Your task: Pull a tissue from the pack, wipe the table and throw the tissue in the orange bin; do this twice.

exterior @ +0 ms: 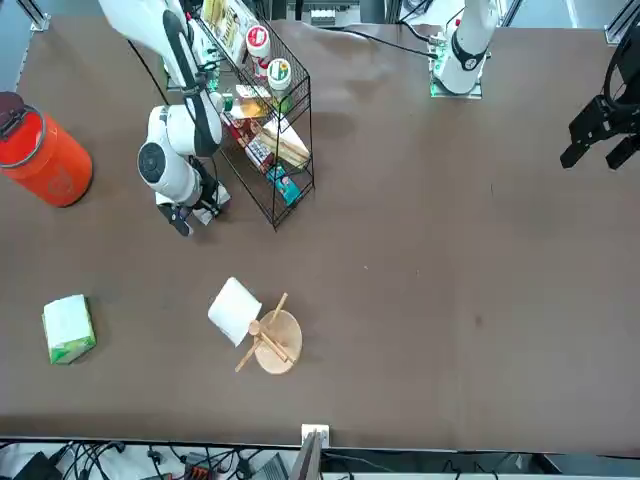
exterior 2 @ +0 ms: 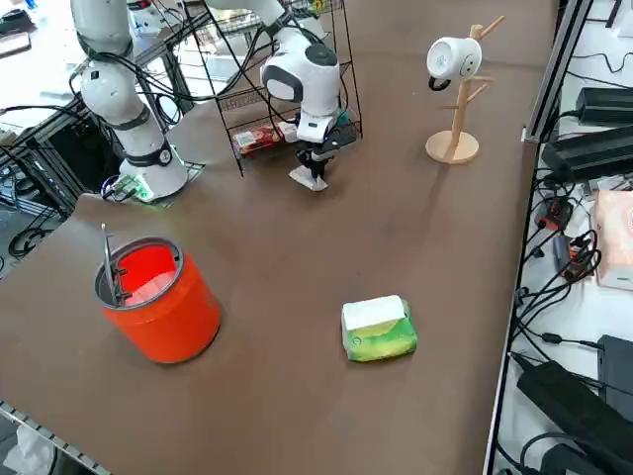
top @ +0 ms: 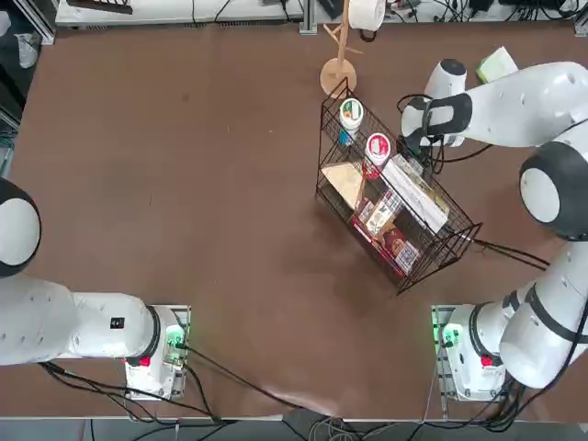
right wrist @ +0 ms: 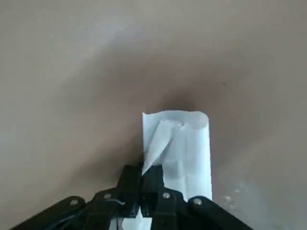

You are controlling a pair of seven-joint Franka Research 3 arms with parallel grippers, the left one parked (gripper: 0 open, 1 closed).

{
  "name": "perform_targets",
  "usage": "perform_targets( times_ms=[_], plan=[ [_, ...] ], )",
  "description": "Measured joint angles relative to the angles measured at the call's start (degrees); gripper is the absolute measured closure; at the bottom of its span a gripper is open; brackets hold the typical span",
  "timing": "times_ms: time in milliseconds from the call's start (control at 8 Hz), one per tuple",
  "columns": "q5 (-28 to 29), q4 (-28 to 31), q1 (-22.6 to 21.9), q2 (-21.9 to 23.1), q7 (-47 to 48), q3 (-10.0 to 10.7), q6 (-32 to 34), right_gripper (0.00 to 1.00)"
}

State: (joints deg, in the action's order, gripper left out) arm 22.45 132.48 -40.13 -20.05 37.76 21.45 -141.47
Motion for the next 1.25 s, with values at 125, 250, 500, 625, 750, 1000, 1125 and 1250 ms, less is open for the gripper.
perform_targets(
  times_ms=[125, 250, 500, 625, 750, 1000, 1125, 1250],
  plan=[
    [0.0, -0.21, 0.01, -0.02, -0.15, 0.05, 0.07, 0.96],
    [0.0, -0.64, 0.07, 0.2, -0.89, 0.18, 1.23, 0.96],
    [-0.56, -3.47, 0.42, 2.19, -5.2, 3.09, 10.83, 0.96],
    [-2.64, -5.74, 0.69, 3.85, -7.4, 5.76, 17.34, 0.96],
    [-6.25, -8.28, 1.2, 5.59, -7.91, 7.72, 23.84, 0.96],
    [-12.63, -13.21, 1.6, 7.87, -8.05, 10.07, 35.26, 0.96],
    [-14.85, -15.68, 1.64, 8.26, -8.31, 10.98, 39.8, 0.96],
    [-17.29, -18.0, 1.67, 8.42, -8.5, 11.52, 43.84, 0.96]
  ],
)
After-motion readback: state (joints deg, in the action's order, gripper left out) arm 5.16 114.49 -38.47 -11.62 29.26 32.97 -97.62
